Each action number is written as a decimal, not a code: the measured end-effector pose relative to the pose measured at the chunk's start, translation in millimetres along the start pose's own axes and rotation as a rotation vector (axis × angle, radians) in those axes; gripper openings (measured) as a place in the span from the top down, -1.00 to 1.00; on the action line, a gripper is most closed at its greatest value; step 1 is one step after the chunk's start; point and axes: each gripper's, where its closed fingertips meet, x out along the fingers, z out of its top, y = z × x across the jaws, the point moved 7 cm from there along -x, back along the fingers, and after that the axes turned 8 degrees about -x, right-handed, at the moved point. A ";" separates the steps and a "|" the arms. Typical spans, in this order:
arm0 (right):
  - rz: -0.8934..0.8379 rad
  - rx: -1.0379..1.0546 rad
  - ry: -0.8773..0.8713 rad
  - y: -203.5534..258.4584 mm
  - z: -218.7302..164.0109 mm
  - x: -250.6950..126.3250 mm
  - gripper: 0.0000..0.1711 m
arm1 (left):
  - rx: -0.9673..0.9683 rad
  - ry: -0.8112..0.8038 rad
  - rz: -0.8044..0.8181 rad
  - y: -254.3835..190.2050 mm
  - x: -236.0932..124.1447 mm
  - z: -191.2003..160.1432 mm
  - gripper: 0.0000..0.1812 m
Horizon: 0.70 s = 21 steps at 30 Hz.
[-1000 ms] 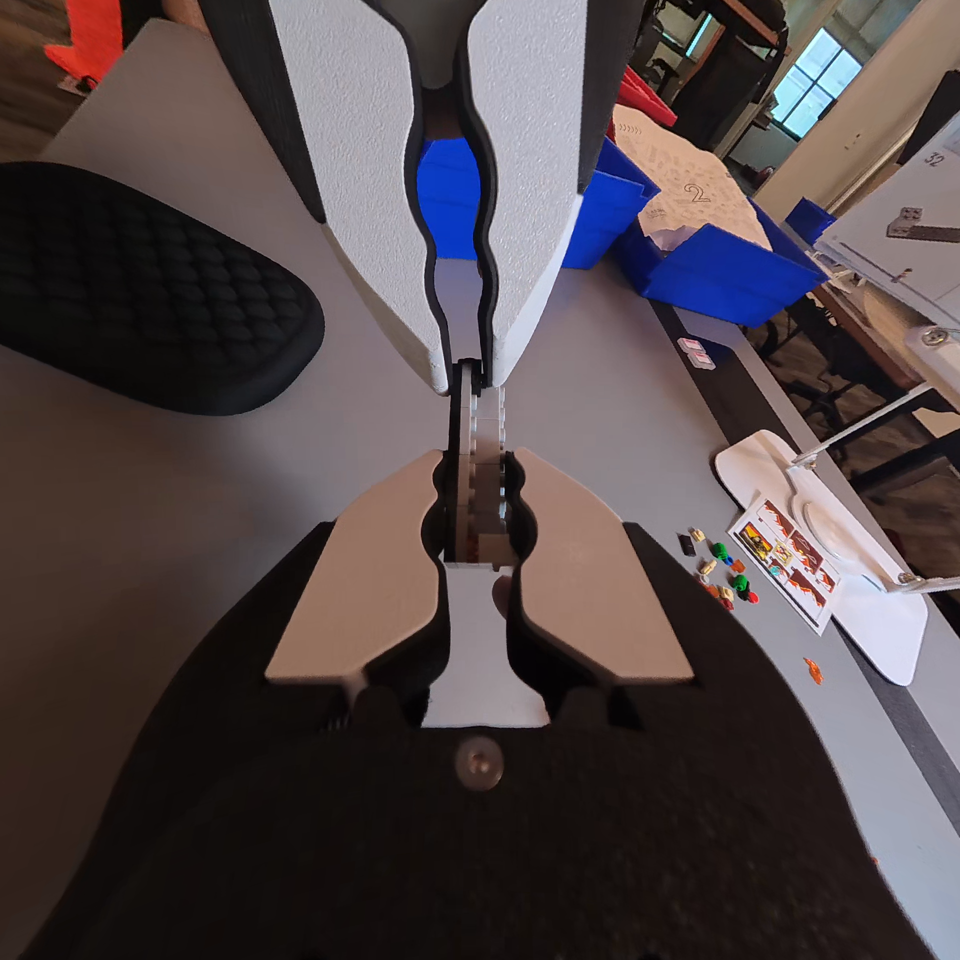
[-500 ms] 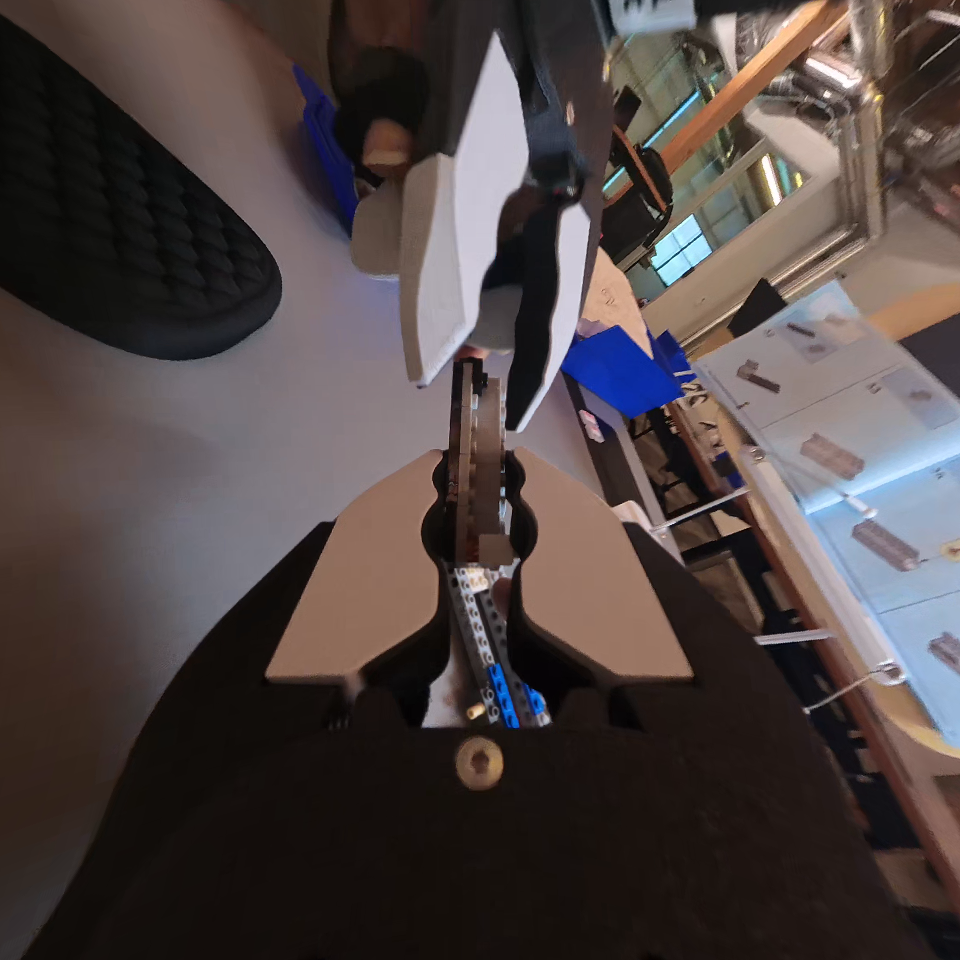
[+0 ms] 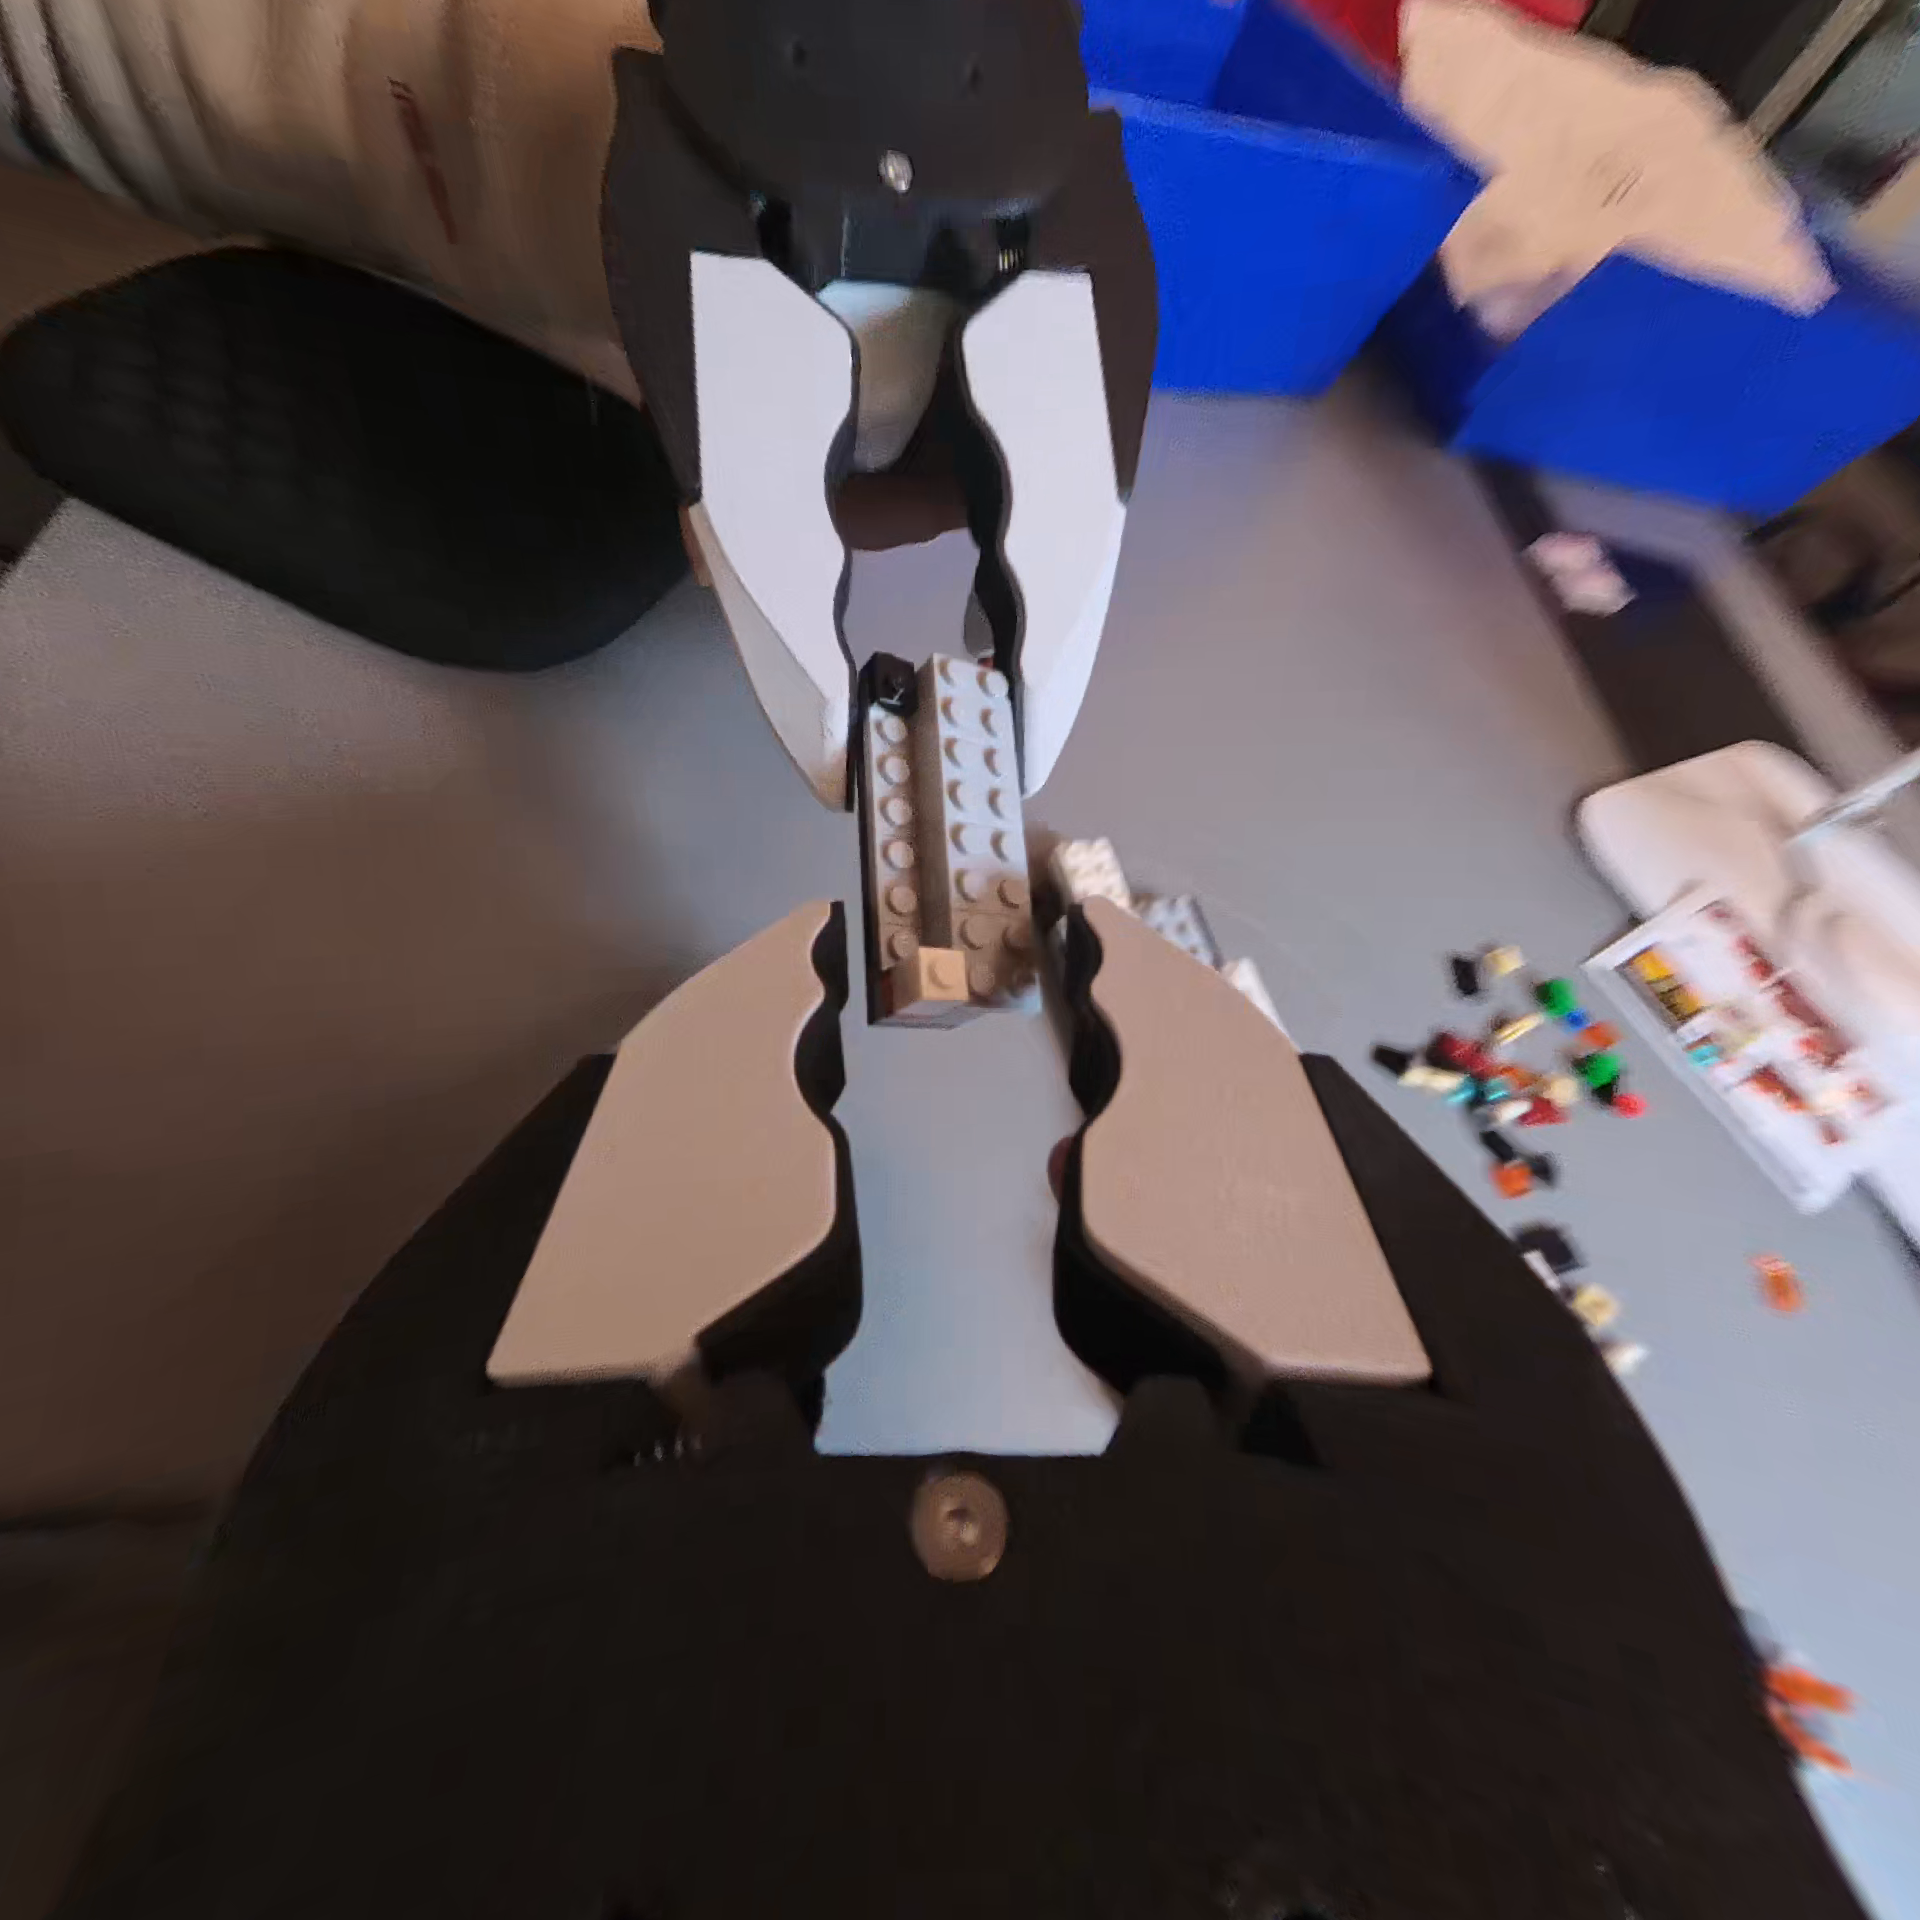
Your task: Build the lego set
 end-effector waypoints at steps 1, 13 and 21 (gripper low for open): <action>0.043 0.044 0.018 0.1 -5.5 1.0 0.60 | 0.021 -0.005 0.008 0.1 4.8 -2.0 0.65; 0.127 0.026 0.294 12.9 -32.3 21.2 0.66 | 0.083 0.198 0.006 -1.0 32.4 -38.3 0.66; 0.144 -0.022 0.416 20.0 -31.3 26.4 0.66 | 0.108 0.267 0.004 -5.8 34.0 -42.3 0.67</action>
